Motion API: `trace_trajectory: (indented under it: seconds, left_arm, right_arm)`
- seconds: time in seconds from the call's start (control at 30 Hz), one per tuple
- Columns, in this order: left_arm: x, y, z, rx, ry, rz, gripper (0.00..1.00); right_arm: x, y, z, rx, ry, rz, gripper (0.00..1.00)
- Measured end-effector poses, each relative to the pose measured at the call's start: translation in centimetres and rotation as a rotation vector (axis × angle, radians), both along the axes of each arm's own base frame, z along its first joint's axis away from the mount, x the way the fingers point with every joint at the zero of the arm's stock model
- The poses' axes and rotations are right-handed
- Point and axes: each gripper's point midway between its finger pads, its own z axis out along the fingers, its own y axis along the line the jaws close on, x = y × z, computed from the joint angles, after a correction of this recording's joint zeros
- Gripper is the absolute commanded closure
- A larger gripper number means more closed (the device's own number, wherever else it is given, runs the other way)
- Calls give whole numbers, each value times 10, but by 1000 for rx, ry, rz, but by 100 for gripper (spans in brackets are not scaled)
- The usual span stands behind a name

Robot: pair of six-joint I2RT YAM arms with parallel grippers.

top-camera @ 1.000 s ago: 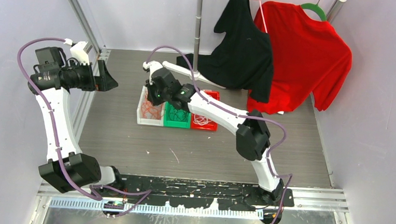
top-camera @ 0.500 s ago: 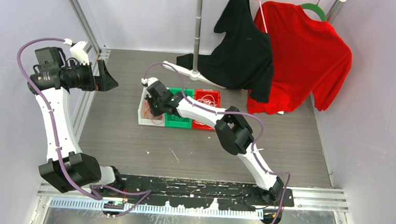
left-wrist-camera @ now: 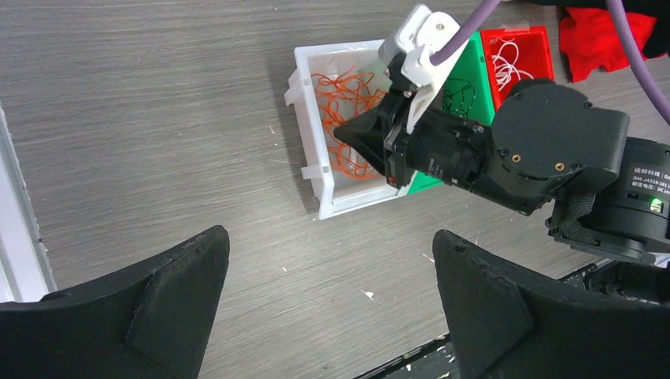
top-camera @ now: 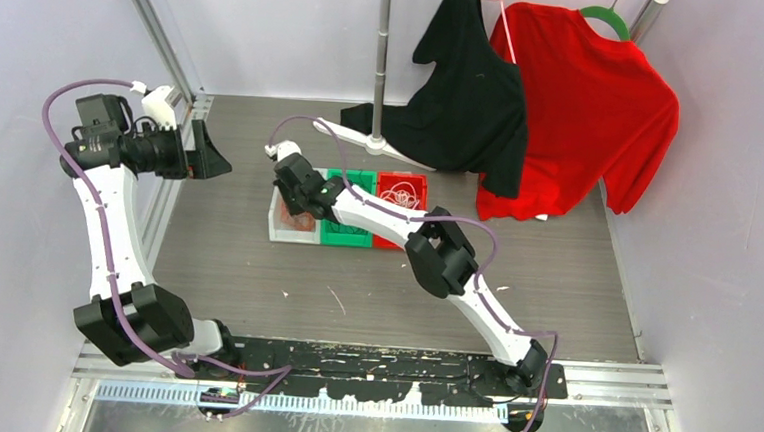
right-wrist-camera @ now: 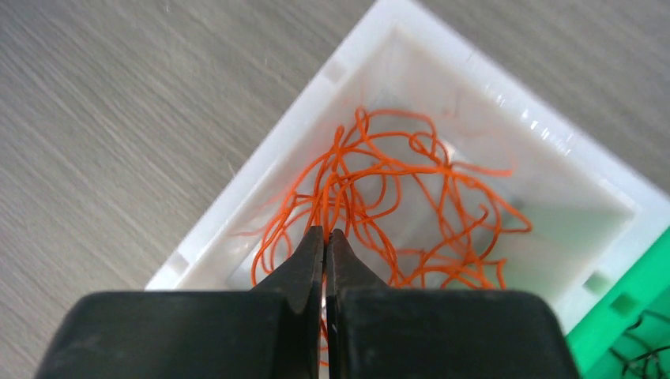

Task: Untangle the cables
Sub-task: Place the cable in the bin.

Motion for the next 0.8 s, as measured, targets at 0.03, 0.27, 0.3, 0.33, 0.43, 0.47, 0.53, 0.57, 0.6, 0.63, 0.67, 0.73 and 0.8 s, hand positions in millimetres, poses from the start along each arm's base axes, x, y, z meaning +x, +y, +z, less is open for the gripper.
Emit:
trace_trajectory:
  seconds: [0.03,0.27,0.3,0.33,0.43,0.47,0.53,0.57,0.6,0.63,0.67,0.73,0.8]
  left_arm:
    - [0,0,-1,-2,3,-1,1]
    - [-1,0,-4,3,4,-14,0]
    - [0,0,-4,3,4,-14,0]
    - [0,0,-5,4,5,-16,1]
    - [0,0,-7,3,8,-20,1]
    - [0,-1,-7,1,9,-22,0]
    - [-1,-1,-9,0,12,-25,0]
    - [-1,-1,-10,3,12,-28,0]
    - [-1,-1,-11,2,14,-29,0]
    - [-1,-1,-11,3,16,-31,1]
    - [-2,-1,-12,4,17,-32,1]
    - [-2,-1,-13,5,19,-35,0]
    - [-3,-1,-14,4,23,-38,0]
  right_arm:
    - [4,2,3,3,-20,0,99]
    - [23,13,1,-16,-106,9,93]
    - [24,13,-5,-25,-107,12,86]
    - [24,12,-12,-40,-105,17,80]
    - [22,10,-25,-75,-107,37,64]
    - [21,10,-27,-81,-109,42,59]
    - [17,11,-29,-90,-115,56,53]
    - [15,10,-31,-98,-115,64,50]
    - [12,9,-29,-99,-112,68,47]
    - [11,8,-26,-103,-114,70,44]
    - [9,8,-18,-94,-110,80,39]
    - [5,7,2,-81,-113,88,23]
    - [2,3,31,-57,-125,88,15]
